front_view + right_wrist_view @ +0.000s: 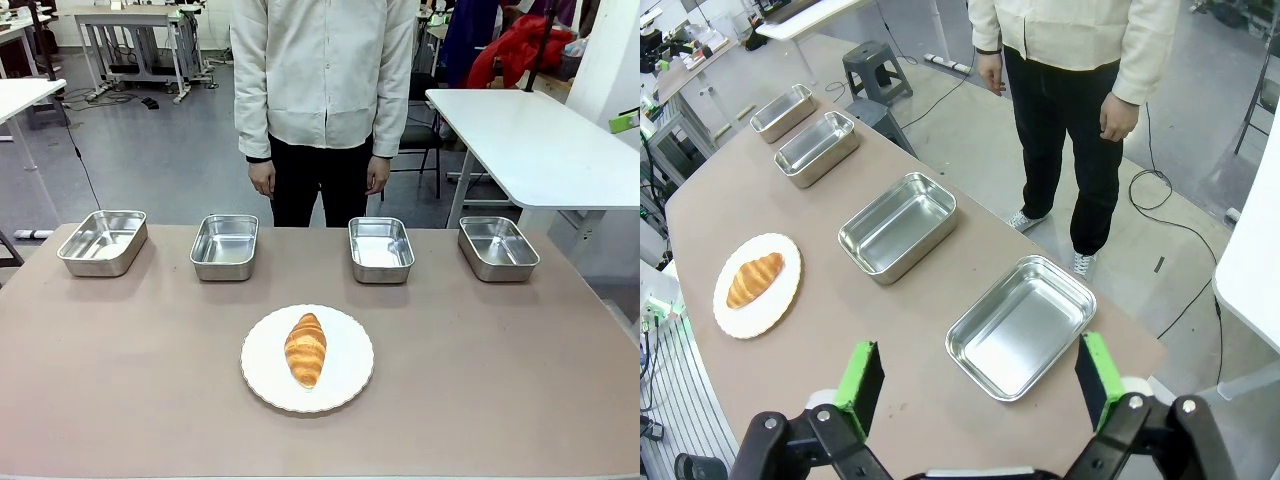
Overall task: Place the bread in the container.
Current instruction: Place the Butter Roll into the Airtight Container indicated by the human.
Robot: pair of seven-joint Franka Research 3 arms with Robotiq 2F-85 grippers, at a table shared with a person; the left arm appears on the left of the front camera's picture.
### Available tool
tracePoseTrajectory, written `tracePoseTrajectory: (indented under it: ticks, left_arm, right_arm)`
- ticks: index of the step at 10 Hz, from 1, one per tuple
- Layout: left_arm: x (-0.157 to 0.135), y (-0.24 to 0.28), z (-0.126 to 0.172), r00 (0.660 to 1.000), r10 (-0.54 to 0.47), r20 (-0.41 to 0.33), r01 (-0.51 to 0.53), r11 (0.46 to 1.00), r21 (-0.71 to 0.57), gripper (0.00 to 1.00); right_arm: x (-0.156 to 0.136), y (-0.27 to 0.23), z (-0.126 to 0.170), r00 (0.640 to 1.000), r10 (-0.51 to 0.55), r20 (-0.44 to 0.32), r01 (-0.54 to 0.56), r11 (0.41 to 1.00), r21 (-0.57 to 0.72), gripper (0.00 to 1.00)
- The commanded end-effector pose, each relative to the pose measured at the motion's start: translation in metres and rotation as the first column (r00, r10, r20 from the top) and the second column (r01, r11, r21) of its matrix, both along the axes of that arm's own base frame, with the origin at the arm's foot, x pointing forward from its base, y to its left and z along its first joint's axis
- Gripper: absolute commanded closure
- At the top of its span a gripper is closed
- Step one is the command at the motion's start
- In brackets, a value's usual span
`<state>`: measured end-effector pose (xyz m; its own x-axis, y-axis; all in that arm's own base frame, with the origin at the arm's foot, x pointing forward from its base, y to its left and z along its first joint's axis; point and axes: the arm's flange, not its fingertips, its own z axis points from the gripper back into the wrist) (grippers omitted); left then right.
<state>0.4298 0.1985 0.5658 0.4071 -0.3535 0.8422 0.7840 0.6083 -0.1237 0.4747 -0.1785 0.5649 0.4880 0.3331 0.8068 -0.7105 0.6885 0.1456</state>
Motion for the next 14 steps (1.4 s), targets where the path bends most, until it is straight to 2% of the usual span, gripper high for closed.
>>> tracePoseTrajectory:
  ticks: [1, 14]
  left_arm:
    - [-0.0023, 0.0016, 0.0013, 1.000, -0.010, 0.016, 0.010, 1.000, -0.009, 0.00]
    - [-0.0023, 0.0016, 0.0013, 1.000, -0.010, 0.016, 0.010, 1.000, -0.009, 0.00]
  right_arm:
    - [0.0004, 0.0008, 0.0000, 1.000, 0.006, 0.001, -0.006, 1.000, 0.001, 0.00]
    - [0.0004, 0.0008, 0.0000, 1.000, 0.006, 0.001, -0.006, 1.000, 0.001, 0.00]
